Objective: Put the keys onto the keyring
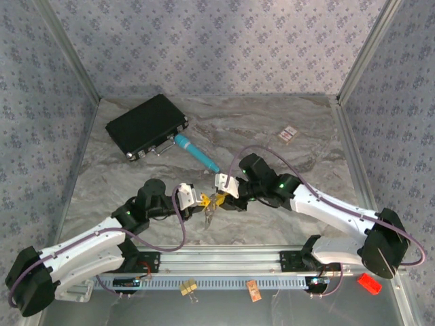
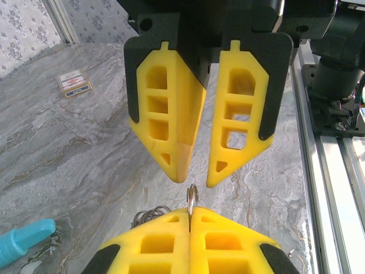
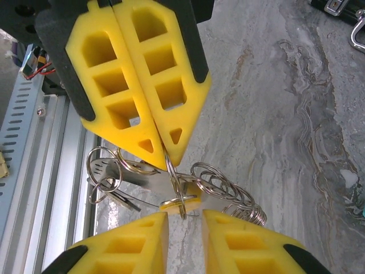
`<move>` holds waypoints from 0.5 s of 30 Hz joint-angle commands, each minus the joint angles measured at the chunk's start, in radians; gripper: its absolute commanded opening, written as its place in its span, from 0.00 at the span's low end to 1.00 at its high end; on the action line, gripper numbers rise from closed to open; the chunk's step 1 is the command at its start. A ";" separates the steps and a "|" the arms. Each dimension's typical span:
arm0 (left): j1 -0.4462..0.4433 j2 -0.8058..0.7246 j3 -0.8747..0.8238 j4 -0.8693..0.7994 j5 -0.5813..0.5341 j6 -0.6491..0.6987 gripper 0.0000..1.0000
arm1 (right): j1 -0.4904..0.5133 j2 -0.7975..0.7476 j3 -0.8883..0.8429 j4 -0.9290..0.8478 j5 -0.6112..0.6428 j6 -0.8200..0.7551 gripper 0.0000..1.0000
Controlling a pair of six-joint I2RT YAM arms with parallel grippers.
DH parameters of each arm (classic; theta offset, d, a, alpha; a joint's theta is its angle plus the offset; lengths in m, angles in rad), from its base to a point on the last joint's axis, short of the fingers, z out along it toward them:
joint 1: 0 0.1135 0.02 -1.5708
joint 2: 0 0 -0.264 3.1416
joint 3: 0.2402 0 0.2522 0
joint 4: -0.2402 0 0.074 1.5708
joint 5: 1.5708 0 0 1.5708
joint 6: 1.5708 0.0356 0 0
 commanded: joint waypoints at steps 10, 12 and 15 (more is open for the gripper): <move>-0.004 -0.020 0.008 0.072 0.034 0.014 0.00 | -0.006 0.042 0.015 0.008 -0.050 0.013 0.00; -0.003 -0.022 0.008 0.072 0.036 0.014 0.00 | -0.006 0.054 0.016 0.004 -0.056 0.013 0.00; -0.003 -0.022 0.008 0.074 0.038 0.014 0.00 | -0.006 0.068 0.018 0.005 -0.059 0.011 0.00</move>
